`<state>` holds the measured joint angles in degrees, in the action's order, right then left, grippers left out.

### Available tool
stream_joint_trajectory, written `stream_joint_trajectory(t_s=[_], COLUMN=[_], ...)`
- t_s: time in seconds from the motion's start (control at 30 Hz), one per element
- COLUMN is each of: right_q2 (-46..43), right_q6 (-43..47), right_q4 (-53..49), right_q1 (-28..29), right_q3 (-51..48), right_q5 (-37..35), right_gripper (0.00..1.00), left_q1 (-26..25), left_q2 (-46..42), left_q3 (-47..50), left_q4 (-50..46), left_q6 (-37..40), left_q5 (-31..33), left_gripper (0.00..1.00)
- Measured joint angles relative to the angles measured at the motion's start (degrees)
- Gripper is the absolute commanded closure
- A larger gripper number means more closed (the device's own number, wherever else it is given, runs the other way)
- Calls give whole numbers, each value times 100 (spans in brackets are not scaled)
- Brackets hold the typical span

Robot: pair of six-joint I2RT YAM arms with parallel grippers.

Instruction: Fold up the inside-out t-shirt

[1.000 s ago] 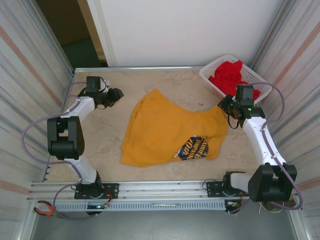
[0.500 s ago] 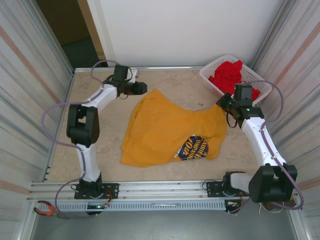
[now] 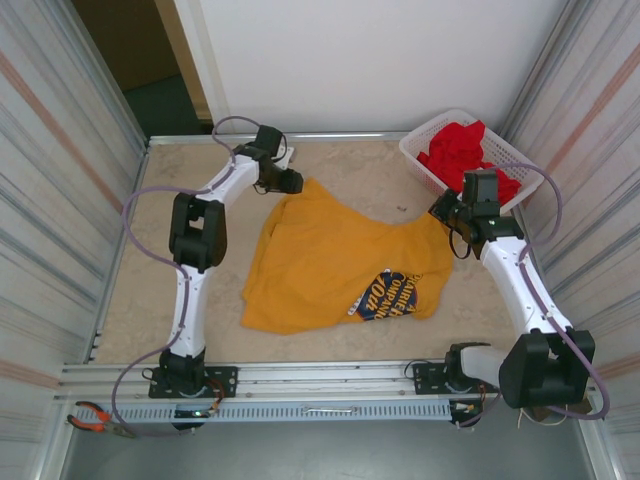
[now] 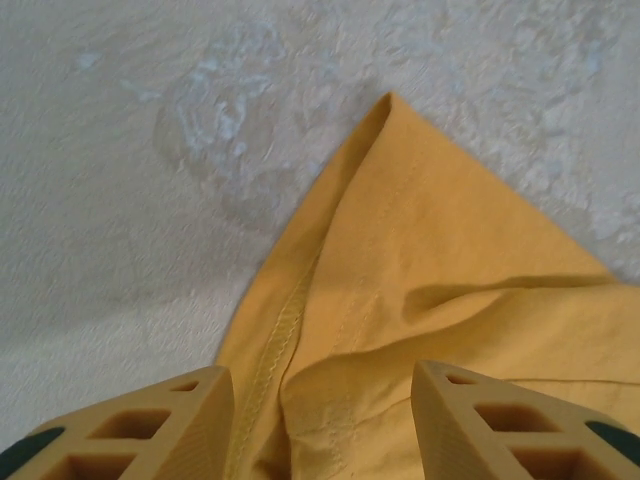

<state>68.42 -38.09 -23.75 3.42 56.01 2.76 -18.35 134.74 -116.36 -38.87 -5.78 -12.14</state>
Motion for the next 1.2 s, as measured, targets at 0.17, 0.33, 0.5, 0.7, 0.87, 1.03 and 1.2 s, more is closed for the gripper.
stream_joint_trajectory(t_s=[0.17, 0.33, 0.5, 0.7, 0.87, 1.03, 1.2], right_q2=[2, 2, 2, 2, 2, 2, 0], right_q6=[0, 0, 0, 0, 0, 0, 0], right_q4=[37, 118, 136, 138, 140, 138, 129], right_q1=[0, 0, 0, 0, 0, -2, -13], right_q3=[0, 0, 0, 0, 2, 0, 2], right_q5=[0, 0, 0, 0, 0, 0, 2], right_gripper=[100, 100, 100, 100, 100, 100, 100], left_q1=[-55, -107, -142, -155, -155, -160, -162], left_q2=[0, 0, 2, 7, 59, 155, 168], left_q3=[105, 151, 151, 151, 151, 151, 164], left_q4=[-94, -164, -164, -164, -164, -162, -149], left_q6=[-33, -52, -116, -173, -177, -199, -289], left_q5=[68, 61, 0, -24, -24, -31, -39], left_gripper=[50, 52, 57, 57, 59, 82, 97])
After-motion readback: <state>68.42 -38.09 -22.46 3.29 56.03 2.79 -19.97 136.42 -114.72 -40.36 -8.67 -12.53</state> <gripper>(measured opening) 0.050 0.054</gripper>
